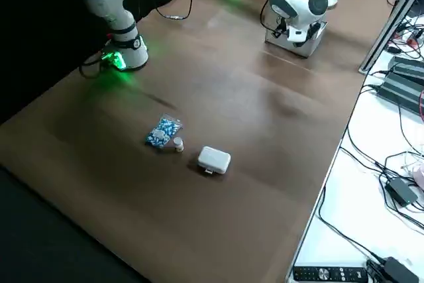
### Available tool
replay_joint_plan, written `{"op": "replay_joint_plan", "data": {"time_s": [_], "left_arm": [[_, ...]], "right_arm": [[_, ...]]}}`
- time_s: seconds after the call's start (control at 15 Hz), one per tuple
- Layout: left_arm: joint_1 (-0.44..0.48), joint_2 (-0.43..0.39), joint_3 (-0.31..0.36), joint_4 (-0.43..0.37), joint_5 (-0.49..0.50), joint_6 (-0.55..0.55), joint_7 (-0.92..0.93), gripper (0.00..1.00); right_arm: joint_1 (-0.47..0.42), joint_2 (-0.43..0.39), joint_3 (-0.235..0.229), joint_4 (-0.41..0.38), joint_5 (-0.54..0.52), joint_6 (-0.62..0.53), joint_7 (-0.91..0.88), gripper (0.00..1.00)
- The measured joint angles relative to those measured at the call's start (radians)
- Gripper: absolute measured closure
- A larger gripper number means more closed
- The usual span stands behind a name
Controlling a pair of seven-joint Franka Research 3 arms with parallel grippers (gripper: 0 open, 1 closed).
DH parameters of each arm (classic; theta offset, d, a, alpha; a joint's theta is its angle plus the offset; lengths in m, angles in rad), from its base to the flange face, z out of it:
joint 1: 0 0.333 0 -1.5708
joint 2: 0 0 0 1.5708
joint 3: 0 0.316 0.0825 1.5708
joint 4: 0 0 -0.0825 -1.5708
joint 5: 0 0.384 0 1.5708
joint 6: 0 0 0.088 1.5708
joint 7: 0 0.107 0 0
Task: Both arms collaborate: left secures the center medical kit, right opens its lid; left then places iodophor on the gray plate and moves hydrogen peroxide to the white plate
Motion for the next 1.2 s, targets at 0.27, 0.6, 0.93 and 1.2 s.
{"op": "replay_joint_plan", "data": {"time_s": [0.27, 0.6, 0.93, 1.2], "left_arm": [[0.010, -0.039, 0.003, 0.027, 0.000, -0.111, -0.007, 0.00], [0.017, -0.065, 0.002, 0.093, 0.000, -0.241, -0.057, 0.00], [-0.017, -0.065, -0.009, 0.117, 0.000, -0.245, -0.166, 0.00], [-0.074, -0.065, -0.009, 0.132, 0.007, -0.245, -0.177, 0.00]], "right_arm": [[-0.003, 0.000, -0.002, 0.000, 0.000, 0.000, 0.000, 0.39], [-0.008, 0.000, -0.002, 0.004, 0.000, -0.011, 0.000, 0.37], [-0.031, -0.008, -0.005, 0.024, 0.000, -0.105, 0.000, 0.31], [-0.085, -0.054, -0.011, 0.055, -0.025, -0.204, -0.002, 0.29]]}}
